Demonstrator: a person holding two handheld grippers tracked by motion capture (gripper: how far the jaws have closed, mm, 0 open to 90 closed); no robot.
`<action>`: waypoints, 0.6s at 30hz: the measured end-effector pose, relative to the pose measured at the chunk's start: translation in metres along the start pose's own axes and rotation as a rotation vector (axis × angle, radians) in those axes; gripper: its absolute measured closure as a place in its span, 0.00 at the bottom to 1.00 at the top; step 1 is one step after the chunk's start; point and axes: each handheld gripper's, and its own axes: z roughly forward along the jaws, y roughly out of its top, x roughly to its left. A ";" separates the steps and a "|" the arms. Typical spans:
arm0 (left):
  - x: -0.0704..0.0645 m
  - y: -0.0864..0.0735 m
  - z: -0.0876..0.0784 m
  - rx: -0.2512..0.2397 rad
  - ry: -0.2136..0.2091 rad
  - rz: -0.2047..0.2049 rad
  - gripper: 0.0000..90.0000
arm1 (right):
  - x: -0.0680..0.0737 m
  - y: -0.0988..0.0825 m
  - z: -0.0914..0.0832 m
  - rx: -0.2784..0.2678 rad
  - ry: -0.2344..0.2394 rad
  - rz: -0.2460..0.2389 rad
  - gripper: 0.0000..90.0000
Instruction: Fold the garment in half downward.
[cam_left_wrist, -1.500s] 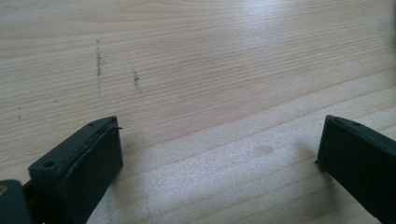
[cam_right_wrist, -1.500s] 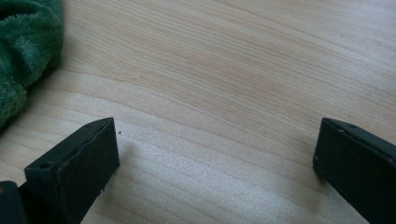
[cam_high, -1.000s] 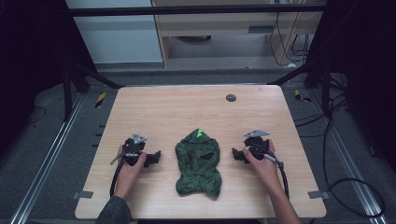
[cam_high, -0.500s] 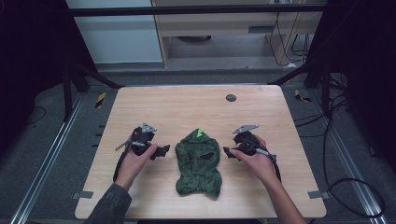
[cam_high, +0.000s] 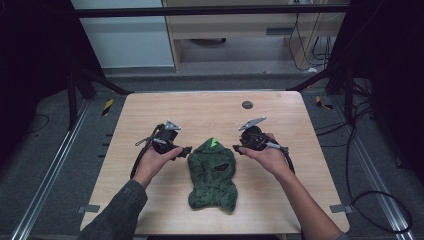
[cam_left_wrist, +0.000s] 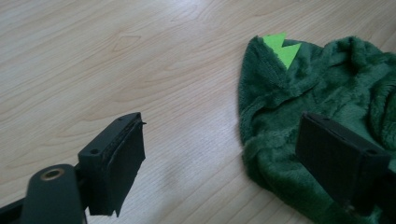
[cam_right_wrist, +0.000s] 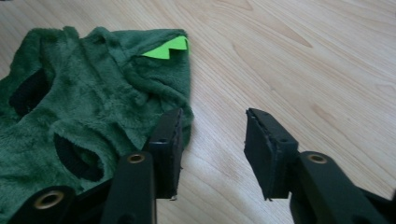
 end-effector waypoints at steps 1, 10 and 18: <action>-0.002 0.000 0.002 0.006 -0.005 0.006 0.18 | 0.000 0.000 0.001 -0.001 0.008 0.007 0.69; -0.005 -0.002 0.019 0.045 -0.036 0.019 0.27 | 0.005 0.002 0.016 0.006 0.060 -0.004 0.78; -0.007 -0.009 0.033 0.083 -0.040 0.024 0.30 | 0.012 0.000 0.036 0.048 0.078 0.033 0.63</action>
